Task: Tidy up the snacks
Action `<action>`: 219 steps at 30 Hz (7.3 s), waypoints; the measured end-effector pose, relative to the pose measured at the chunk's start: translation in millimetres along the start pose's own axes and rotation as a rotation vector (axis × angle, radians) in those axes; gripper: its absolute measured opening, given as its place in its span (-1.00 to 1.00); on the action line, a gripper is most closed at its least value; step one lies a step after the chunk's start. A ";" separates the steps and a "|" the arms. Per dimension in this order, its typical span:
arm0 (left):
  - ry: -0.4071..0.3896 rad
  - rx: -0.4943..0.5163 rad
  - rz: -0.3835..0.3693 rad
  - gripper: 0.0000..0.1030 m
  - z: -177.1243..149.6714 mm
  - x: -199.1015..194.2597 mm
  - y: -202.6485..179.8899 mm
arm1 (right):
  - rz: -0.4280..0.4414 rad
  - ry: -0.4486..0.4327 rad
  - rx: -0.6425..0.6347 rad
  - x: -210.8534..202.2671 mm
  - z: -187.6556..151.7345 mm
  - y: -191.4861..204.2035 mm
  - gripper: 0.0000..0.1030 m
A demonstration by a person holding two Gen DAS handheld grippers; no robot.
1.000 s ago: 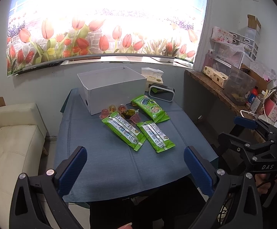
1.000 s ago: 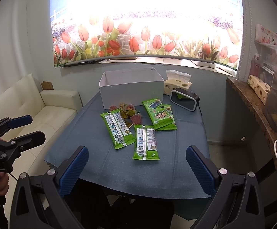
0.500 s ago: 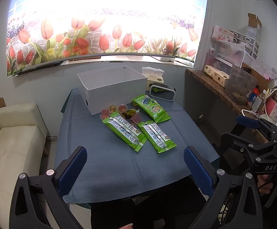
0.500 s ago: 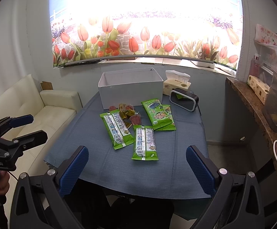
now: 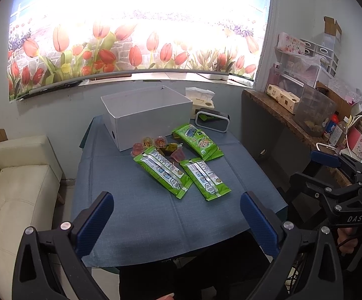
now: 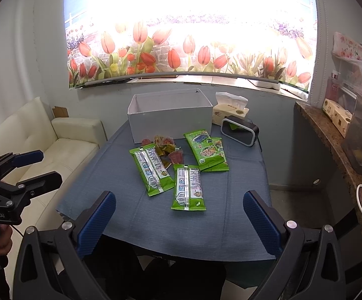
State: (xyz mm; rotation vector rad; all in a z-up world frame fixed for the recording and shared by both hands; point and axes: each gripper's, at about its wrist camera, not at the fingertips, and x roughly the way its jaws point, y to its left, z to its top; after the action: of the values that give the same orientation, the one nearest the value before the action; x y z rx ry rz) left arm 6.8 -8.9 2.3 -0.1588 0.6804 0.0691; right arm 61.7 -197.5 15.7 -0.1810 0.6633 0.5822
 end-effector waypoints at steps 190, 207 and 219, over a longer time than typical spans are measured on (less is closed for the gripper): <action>-0.034 -0.050 0.065 1.00 182.9 190.4 106.8 | 0.057 -0.064 -0.192 281.2 167.7 -38.0 1.00; 0.052 -0.110 0.016 1.00 12.7 91.2 31.6 | 0.015 0.147 -0.113 307.1 60.4 -63.2 1.00; 0.087 -0.139 0.046 1.00 -1.0 84.0 46.4 | -0.019 0.244 -0.128 364.1 59.6 -64.3 0.45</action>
State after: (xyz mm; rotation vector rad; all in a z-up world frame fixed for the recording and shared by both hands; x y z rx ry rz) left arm 65.9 37.6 -57.2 -0.2812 0.7665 0.1544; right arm 361.0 -66.5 -167.4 -0.3817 0.8601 0.5892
